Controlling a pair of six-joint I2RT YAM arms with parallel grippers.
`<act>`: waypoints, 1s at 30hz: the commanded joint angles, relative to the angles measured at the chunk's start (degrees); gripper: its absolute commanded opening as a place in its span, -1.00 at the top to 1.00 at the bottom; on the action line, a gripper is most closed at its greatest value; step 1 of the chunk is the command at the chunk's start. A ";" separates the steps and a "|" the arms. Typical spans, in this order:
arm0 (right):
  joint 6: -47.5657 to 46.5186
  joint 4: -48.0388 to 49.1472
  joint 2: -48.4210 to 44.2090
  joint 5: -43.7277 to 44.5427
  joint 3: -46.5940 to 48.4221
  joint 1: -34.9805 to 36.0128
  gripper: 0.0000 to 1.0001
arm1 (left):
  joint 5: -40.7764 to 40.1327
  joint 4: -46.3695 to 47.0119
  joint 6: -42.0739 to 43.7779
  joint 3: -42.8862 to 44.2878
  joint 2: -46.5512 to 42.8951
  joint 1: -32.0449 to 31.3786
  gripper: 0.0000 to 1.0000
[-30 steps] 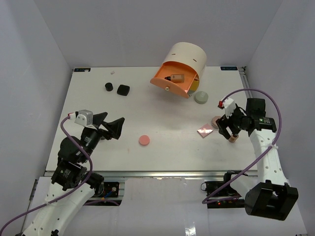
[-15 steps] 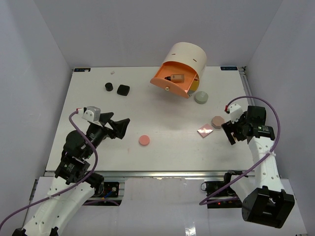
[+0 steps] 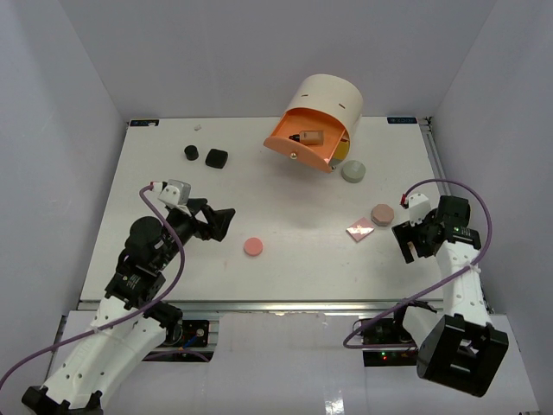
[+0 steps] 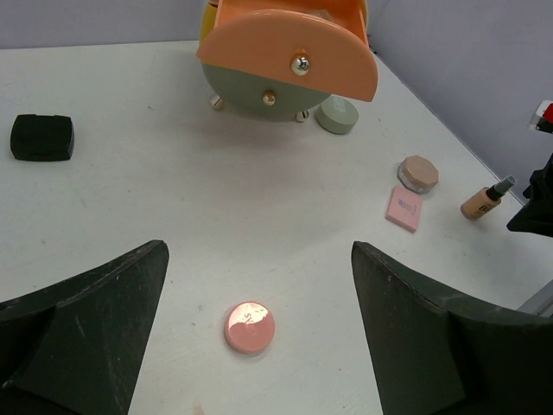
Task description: Organize the makeup
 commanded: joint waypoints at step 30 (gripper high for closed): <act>-2.95 13.19 17.32 -9.42 1.37 -0.64 0.84 | 6.24 1.49 -0.09 -0.06 -0.23 0.24 -0.96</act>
